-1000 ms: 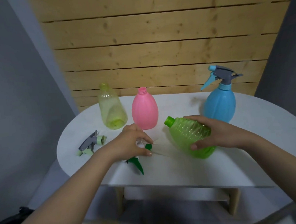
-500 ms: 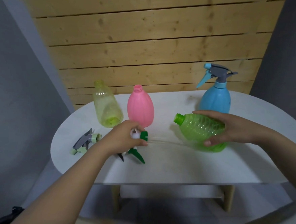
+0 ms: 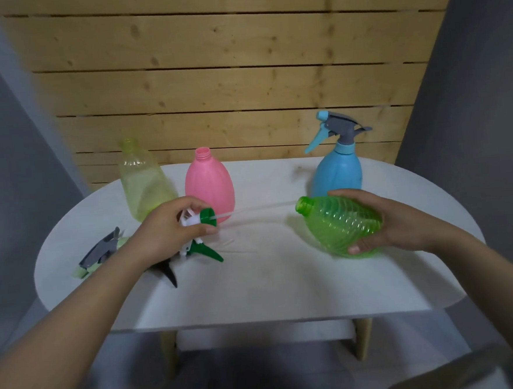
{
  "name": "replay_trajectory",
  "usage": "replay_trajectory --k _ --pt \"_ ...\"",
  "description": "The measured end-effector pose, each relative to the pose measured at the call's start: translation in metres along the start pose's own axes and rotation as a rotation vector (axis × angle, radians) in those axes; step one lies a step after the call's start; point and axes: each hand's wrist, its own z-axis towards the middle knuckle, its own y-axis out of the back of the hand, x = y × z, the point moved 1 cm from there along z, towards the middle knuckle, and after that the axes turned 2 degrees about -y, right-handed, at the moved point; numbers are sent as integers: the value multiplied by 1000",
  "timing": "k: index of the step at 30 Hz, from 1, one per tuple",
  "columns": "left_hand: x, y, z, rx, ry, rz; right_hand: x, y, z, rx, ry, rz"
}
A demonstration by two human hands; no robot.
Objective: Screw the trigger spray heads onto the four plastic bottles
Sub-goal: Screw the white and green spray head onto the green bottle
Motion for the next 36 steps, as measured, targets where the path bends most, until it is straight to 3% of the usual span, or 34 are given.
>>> replay_trajectory --k 12,23,36 --pt "-12 0 -1 -1 -104 151 3 -5 7 30 0 -60" --pt "-35 -22 -4 198 -247 171 20 -26 11 100 42 -119" --pt "-50 -45 -1 266 -258 4 25 -30 16 42 29 -34"
